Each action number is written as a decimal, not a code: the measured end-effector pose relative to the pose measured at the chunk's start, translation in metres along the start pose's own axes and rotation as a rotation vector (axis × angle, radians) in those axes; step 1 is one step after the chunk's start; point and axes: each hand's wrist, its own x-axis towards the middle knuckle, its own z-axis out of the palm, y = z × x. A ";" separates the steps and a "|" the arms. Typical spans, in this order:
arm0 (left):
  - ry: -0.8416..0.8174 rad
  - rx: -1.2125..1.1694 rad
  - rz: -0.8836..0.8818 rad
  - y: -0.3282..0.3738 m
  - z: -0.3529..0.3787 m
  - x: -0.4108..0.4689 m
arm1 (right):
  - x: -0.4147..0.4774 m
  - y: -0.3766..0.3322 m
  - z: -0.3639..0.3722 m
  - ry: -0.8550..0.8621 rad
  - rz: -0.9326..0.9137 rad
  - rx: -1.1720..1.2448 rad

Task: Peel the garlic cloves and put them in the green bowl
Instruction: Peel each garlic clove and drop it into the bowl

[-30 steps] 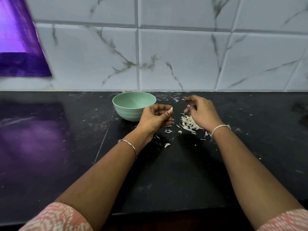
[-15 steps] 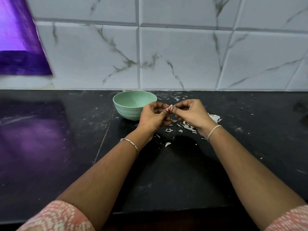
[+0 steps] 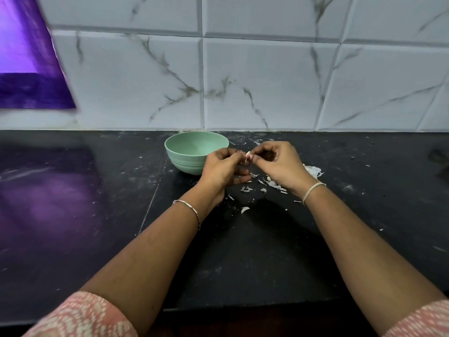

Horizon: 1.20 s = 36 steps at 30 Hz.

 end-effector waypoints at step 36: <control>-0.010 -0.013 0.059 -0.001 0.002 0.001 | -0.004 -0.010 -0.003 -0.041 0.128 0.320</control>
